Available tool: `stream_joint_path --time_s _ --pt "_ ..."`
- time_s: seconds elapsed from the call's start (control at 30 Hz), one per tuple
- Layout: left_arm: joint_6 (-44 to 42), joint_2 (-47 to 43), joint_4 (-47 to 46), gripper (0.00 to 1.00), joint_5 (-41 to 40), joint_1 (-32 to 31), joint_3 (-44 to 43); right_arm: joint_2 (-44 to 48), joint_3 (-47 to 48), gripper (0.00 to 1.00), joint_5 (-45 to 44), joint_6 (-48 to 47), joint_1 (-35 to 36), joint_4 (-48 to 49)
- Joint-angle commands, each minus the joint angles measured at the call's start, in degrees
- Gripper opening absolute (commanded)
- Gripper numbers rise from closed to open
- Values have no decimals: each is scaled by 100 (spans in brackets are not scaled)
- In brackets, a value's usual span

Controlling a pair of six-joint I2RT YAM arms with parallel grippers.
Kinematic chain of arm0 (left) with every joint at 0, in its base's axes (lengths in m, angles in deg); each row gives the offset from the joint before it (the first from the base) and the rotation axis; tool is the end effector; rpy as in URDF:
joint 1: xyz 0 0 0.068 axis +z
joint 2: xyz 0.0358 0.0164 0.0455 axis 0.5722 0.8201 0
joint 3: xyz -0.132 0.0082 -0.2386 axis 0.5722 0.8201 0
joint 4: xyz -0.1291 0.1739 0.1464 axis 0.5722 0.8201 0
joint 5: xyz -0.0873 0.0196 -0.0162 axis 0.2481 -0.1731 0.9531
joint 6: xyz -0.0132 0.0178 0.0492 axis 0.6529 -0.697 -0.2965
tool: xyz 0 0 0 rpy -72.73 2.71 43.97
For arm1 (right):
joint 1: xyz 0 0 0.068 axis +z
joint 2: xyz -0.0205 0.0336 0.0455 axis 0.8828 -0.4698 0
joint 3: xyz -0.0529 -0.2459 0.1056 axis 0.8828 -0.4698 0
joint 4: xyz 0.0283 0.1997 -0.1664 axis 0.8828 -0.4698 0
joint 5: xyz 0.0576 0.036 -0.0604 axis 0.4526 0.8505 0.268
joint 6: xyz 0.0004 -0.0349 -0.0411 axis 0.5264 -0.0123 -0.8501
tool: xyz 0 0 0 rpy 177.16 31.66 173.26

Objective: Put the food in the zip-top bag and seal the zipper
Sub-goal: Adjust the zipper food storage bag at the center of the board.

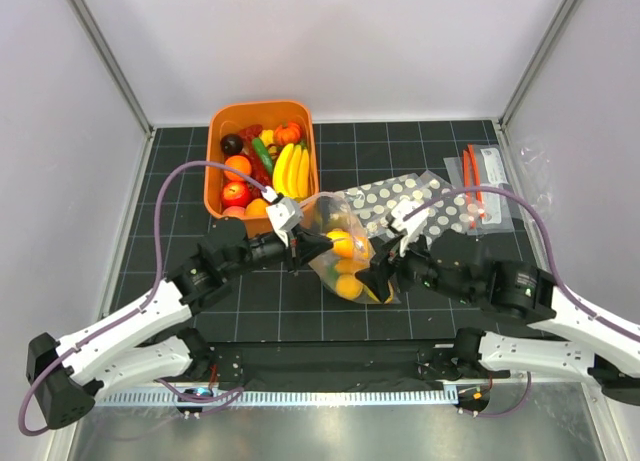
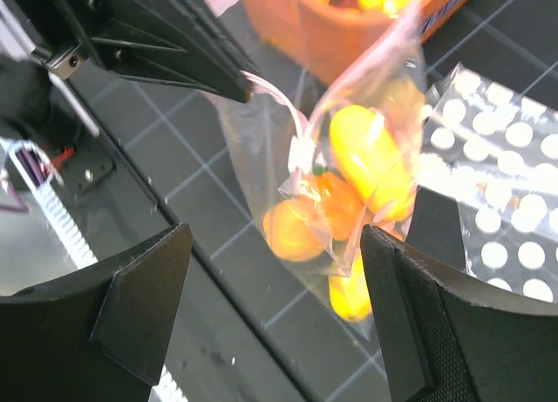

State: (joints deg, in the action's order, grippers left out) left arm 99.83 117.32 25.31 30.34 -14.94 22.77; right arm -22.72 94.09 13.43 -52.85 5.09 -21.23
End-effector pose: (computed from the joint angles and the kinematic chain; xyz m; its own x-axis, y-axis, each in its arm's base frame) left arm 0.1323 -0.1747 0.3371 -0.2045 -0.0272 -0.9785 0.9097 0.3637 -0.2002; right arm 0.0686 0.1389 0.3862 -0.3125 -0.2581 -0.9142 -0.7552 0.6513 0.0742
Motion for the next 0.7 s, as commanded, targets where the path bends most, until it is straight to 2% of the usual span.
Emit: stream_joint_path --time_s 0.0,0.1,0.17,0.33,0.57,0.67 --pt "171 -368 -510 0 -415 1 121 480 -566 84 -269 -122 26 1391" --pt "189 -421 -536 0 -433 1 174 744 -1103 75 -111 -210 26 2084" --pt "198 -395 -554 0 -380 -8 165 798 -1340 74 -110 -246 26 2236" --pt "207 -316 -545 0 -126 -8 104 746 -1447 70 -285 -342 17 2508" --pt "163 -404 -562 1 15 -8 138 623 -1464 69 -769 -571 26 2974" --pt "154 -448 -571 0 59 -8 156 553 -1508 60 -908 -781 26 3115"
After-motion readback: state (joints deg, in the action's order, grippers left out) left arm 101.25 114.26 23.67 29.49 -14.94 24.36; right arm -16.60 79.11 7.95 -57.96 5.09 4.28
